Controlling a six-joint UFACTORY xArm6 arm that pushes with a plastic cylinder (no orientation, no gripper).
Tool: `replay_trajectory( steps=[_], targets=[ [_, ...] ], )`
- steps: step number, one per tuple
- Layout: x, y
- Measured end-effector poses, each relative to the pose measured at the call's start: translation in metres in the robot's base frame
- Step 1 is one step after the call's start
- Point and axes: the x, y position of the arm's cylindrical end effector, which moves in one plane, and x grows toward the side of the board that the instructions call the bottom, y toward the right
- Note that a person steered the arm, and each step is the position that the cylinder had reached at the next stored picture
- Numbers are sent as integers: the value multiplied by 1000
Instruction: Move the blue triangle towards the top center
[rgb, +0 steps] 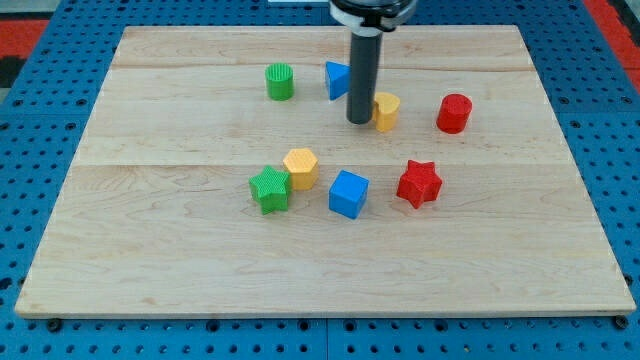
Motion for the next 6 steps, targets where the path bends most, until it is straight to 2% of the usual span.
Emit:
replay_trajectory(
  steps=[1,4,6],
  targets=[
    [-16,-49],
    [-59,-10],
    [-93,-10]
  ],
)
